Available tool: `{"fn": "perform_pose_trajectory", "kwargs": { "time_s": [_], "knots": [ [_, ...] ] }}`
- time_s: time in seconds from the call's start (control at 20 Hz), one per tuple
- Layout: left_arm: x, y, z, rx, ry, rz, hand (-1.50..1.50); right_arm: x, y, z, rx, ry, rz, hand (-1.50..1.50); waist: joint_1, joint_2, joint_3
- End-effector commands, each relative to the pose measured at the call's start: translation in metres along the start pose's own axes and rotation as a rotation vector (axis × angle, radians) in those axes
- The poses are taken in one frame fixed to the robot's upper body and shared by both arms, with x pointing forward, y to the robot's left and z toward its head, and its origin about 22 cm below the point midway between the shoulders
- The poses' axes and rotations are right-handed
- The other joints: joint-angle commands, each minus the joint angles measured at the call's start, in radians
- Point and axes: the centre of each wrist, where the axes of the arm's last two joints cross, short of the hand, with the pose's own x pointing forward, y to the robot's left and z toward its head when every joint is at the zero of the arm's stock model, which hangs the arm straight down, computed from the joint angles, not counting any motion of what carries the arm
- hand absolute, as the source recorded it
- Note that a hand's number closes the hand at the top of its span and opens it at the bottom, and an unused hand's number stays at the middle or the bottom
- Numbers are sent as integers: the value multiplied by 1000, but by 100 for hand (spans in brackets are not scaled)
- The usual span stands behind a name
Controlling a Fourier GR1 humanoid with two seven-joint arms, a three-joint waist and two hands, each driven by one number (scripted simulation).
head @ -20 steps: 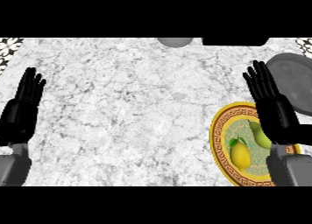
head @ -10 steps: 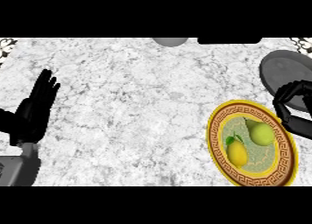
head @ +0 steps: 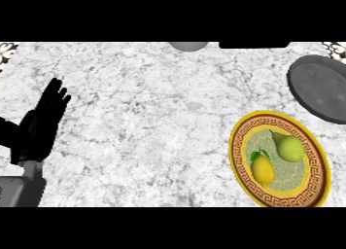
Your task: Pick the lemon from the plate and place it in the pan
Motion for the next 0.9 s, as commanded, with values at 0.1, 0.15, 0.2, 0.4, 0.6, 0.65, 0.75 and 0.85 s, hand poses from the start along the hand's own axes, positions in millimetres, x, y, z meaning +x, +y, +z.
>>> {"fn": "perform_pose_trajectory", "kwargs": {
  "time_s": [0.1, 0.15, 0.2, 0.4, 0.6, 0.65, 0.75, 0.85],
  "knots": [
    [-1, -8, 7, -9, 8, -12, 0, 39, -15, -14, 93, -24, 138, -150, 14, 2, -1],
    [3, -4, 2, -17, -6, 13, 0, 43, -7, -25, 132, -20, 193, -150, 19, 3, -2],
    [9, -15, 10, -22, -4, 12, 0, 32, -5, -40, 162, -9, 212, -150, 35, 5, -1],
    [2, -22, 0, -48, 3, -10, 0, 55, 5, -54, 285, 47, 383, -150, 28, 7, -2],
    [-1, -17, 2, -25, -11, -3, 0, 74, 20, -76, 390, 106, 476, -150, 31, 6, -2],
    [11, 4, -10, -22, -18, 19, 0, 71, 26, -87, 417, 114, 488, -150, 39, 9, -2],
    [14, -14, -8, -52, -6, 3, 0, 69, 27, -87, 518, 177, 547, -150, 36, 8, -2],
    [15, -8, -5, -38, -5, -1, 0, 69, 46, -84, 644, 249, 585, -150, 41, 7, -2]
  ]
}}
